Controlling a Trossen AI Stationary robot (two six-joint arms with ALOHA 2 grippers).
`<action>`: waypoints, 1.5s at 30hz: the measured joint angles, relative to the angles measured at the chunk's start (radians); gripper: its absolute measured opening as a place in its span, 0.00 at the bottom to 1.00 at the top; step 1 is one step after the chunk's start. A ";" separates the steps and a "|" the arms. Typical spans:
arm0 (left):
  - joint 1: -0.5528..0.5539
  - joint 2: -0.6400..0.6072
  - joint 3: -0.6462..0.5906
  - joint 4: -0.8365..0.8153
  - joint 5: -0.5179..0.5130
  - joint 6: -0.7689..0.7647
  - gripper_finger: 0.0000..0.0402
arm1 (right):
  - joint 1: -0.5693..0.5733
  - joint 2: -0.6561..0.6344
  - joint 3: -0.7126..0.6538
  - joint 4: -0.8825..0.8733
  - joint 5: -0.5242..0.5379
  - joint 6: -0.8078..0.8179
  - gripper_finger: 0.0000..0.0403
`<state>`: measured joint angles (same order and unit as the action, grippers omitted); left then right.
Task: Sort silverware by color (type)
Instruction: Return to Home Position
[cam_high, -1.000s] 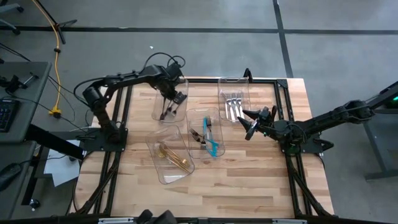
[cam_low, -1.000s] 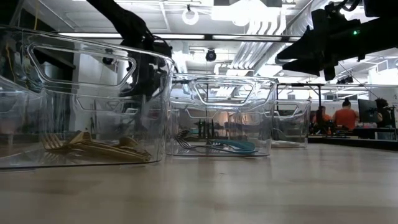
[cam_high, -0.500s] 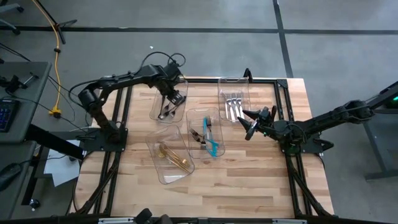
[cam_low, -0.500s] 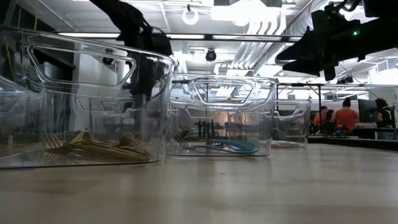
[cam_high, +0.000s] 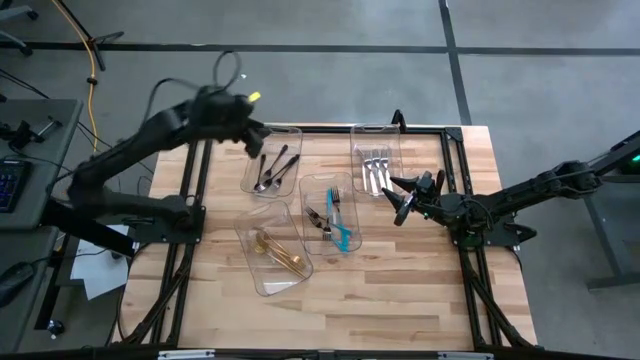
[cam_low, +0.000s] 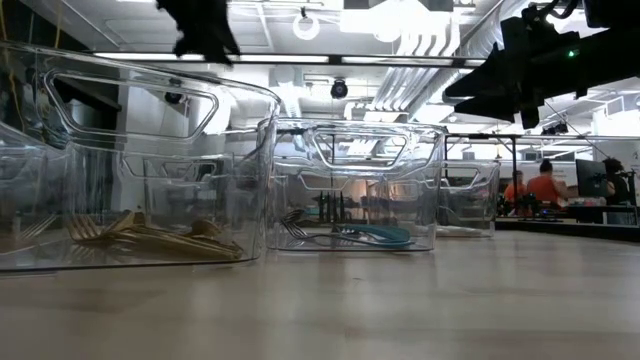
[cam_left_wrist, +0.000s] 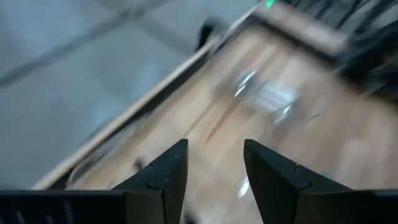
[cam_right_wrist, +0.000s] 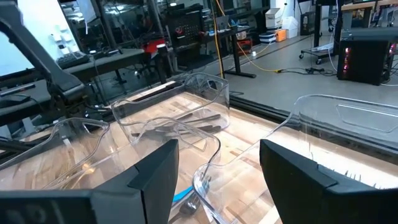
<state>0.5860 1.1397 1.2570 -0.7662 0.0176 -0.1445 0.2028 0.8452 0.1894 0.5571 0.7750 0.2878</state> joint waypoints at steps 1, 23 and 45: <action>-0.025 -0.049 -0.030 0.048 0.001 -0.001 0.37 | 0.000 0.000 0.000 0.000 0.000 0.000 0.55; -0.641 -0.465 -0.920 1.277 -0.051 0.182 0.36 | 0.000 0.000 0.000 0.001 0.014 0.003 0.55; -0.606 -0.773 -1.184 1.310 -0.006 0.275 0.36 | 0.000 0.000 0.000 -0.021 0.003 0.026 0.55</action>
<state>-0.0195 0.3662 0.0732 0.5439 0.0120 0.1309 0.2028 0.8448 0.1895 0.5361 0.7776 0.3143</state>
